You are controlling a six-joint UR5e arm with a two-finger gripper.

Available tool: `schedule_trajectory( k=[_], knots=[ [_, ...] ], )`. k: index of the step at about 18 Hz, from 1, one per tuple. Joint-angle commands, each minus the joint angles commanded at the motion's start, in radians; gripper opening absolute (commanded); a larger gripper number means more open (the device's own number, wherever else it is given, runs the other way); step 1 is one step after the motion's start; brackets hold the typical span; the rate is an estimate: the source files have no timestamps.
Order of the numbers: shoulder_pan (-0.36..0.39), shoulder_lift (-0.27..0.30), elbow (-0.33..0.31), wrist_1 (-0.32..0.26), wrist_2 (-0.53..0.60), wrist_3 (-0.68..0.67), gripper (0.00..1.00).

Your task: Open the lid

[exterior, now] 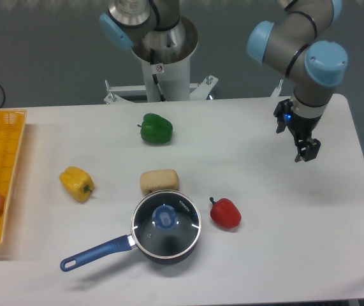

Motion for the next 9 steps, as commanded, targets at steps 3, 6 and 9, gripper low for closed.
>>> schedule_trajectory(
  k=[3,6,9],
  knots=[
    [0.0,0.002,0.002,0.0,-0.002,0.0,1.0],
    [-0.008,0.002,0.002,0.0,0.002,0.0,1.0],
    [0.006,0.002,-0.012,0.002,-0.011,0.0,1.0]
  ],
)
